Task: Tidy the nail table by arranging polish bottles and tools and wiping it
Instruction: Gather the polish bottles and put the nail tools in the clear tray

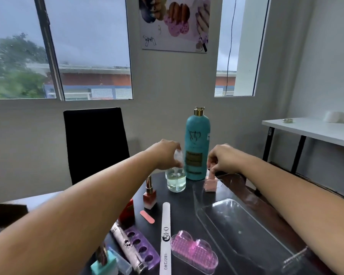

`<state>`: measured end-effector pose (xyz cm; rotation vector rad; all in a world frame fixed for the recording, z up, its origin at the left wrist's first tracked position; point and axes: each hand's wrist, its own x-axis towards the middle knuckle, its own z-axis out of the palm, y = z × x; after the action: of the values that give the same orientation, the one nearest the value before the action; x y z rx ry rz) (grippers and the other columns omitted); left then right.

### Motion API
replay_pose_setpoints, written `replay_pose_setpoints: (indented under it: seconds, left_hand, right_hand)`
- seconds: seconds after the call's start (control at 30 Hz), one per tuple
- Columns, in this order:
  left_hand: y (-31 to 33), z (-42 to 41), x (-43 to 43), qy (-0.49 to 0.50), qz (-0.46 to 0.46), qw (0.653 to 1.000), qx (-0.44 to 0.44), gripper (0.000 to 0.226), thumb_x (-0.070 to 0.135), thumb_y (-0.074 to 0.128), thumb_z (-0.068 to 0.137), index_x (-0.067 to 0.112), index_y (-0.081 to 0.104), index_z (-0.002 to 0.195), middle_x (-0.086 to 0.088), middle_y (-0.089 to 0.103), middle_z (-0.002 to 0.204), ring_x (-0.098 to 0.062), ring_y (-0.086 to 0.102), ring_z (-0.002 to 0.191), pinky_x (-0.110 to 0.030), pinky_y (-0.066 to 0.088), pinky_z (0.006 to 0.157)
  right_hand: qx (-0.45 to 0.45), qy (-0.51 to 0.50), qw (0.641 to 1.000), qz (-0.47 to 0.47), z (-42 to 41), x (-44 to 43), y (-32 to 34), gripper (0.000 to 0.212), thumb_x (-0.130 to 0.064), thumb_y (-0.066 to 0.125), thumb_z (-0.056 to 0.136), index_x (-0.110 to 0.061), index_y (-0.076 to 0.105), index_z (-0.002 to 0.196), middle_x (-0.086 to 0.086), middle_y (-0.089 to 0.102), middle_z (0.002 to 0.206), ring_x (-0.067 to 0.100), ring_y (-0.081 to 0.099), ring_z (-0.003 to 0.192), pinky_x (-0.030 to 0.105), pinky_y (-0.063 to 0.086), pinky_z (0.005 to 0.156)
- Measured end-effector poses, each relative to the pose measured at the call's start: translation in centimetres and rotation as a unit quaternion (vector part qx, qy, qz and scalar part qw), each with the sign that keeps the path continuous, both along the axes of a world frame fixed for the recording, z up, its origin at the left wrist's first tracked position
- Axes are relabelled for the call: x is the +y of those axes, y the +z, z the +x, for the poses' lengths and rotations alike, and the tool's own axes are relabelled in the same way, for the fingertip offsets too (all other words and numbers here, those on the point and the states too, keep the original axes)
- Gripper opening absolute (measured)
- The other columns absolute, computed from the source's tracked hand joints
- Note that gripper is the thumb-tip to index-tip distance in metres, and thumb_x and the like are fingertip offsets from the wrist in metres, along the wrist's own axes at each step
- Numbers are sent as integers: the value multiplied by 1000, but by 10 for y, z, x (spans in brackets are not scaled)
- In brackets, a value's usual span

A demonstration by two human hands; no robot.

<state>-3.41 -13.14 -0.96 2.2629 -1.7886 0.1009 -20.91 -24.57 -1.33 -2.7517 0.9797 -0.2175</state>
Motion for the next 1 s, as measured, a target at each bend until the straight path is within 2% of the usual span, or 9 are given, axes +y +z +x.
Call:
replay_pose_setpoints:
  seconds: [0.13, 0.23, 0.3, 0.47, 0.6, 0.73, 0.83, 0.87, 1.0]
  left_hand:
    - [-5, 0, -3, 0, 10, 1000, 3, 58, 40, 67, 81, 21, 45, 131, -6, 53, 131, -24, 50, 116, -34, 41, 94]
    - [3, 1, 4, -2, 9, 1000, -13, 63, 39, 66, 82, 20, 39, 136, -7, 52, 133, -25, 47, 121, -36, 38, 99]
    - [12, 5, 14, 3, -12, 1000, -24, 63, 40, 66, 82, 19, 41, 135, -6, 55, 130, -24, 49, 118, -35, 38, 98]
    - [34, 21, 57, 32, -12, 999, -36, 51, 43, 65, 82, 19, 52, 125, -3, 60, 117, -21, 52, 110, -30, 39, 92]
    - [33, 34, 97, 54, 22, 998, -2, 45, 43, 66, 81, 20, 57, 118, 0, 62, 111, -16, 55, 100, -28, 42, 87]
    - [21, 42, 130, 61, 67, 995, 38, 40, 42, 67, 81, 23, 59, 115, 6, 61, 102, -11, 56, 91, -22, 40, 78]
    - [12, 42, 143, 50, 71, 995, 58, 33, 38, 68, 81, 24, 64, 110, 6, 64, 99, -11, 59, 89, -21, 43, 74]
    - [9, 40, 147, 46, 64, 995, 56, 29, 34, 69, 81, 23, 66, 107, 4, 65, 98, -11, 60, 88, -21, 45, 73]
    - [-1, 36, 151, 38, 24, 998, 36, 20, 24, 71, 80, 15, 71, 99, 0, 68, 89, -15, 61, 82, -28, 52, 77]
  right_hand:
    - [-15, 5, 1000, -6, 3, -1, -5, 18, -8, 74, 74, -19, 69, 87, -6, 65, 79, 9, 62, 76, 14, 41, 59]
    - [-37, 5, 999, -21, 1, 2, -1, 22, -10, 72, 77, -19, 68, 96, -4, 65, 87, 12, 63, 85, 23, 52, 75]
    - [-58, 8, 997, -43, -2, 7, 5, 19, -14, 72, 78, -20, 68, 96, -3, 64, 90, 12, 62, 86, 27, 53, 81]
    - [-100, 60, 992, -40, 4, 37, 17, 13, -17, 73, 78, -22, 70, 90, -10, 65, 82, -1, 60, 77, 15, 47, 68]
    - [-98, 127, 986, -32, 28, 76, 21, 13, -19, 72, 80, -21, 70, 93, -15, 63, 79, -3, 60, 76, 15, 50, 75]
    - [-73, 167, 983, -33, 58, 110, 17, 23, -22, 72, 81, -19, 69, 104, -9, 63, 90, 6, 61, 85, 24, 50, 88]
    - [-47, 165, 984, -38, 74, 123, 9, 29, -25, 72, 81, -20, 69, 109, -6, 64, 98, 7, 59, 90, 16, 47, 79]
    - [-42, 162, 985, -39, 79, 125, 5, 29, -23, 73, 80, -19, 69, 109, -4, 64, 100, 9, 60, 91, 14, 46, 75]
    - [-45, 158, 985, -52, 89, 131, -5, 14, -12, 70, 82, -12, 73, 96, 4, 68, 102, 19, 64, 91, 27, 52, 80]
